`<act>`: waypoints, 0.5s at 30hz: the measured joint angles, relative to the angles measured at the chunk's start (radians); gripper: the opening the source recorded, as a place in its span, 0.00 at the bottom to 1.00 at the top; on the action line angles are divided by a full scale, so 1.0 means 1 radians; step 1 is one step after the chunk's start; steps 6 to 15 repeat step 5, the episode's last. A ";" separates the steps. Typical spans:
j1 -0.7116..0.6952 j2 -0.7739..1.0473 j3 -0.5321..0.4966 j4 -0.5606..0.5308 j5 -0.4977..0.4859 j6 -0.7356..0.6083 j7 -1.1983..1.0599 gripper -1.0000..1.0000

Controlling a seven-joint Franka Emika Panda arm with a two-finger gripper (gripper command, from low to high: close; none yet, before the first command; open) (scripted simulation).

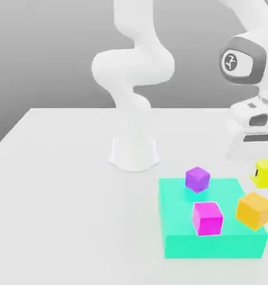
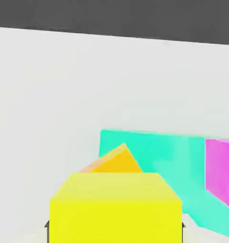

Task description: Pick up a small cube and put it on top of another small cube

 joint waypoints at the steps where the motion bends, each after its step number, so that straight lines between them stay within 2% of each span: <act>1: -0.001 0.031 -0.001 -0.008 -0.018 0.037 0.014 0.00; 2: -0.003 0.059 0.001 -0.015 -0.036 0.070 0.027 1.00; 15: -0.003 0.059 0.001 -0.015 -0.035 0.070 0.027 1.00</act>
